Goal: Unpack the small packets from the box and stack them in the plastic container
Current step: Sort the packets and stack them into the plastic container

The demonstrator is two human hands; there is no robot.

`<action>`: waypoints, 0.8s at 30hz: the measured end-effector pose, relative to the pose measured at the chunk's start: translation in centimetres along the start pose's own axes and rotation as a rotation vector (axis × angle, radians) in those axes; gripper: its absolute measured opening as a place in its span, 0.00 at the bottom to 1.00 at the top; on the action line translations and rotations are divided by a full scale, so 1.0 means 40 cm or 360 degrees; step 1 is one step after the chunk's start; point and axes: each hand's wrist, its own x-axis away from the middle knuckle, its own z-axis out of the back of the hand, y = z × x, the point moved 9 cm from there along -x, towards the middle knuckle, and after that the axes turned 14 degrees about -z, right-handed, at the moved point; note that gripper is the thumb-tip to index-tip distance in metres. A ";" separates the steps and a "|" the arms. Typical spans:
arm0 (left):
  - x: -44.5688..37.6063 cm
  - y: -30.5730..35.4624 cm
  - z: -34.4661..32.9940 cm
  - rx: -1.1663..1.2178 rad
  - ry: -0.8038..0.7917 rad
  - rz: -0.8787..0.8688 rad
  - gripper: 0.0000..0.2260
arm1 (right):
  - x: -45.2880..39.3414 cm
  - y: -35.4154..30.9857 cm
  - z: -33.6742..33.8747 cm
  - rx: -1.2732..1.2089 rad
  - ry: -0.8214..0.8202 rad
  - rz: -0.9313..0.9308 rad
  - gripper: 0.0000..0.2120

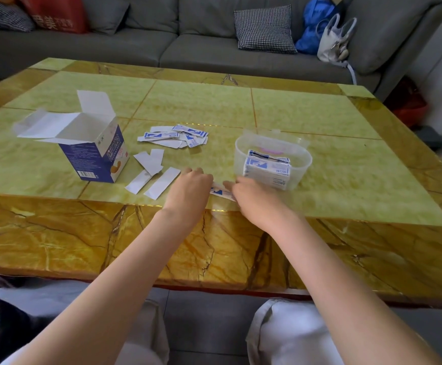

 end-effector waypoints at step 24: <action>0.006 -0.055 0.017 0.0515 0.0101 0.0235 0.11 | -0.018 0.052 -0.015 -0.0213 -0.0061 -0.0165 0.12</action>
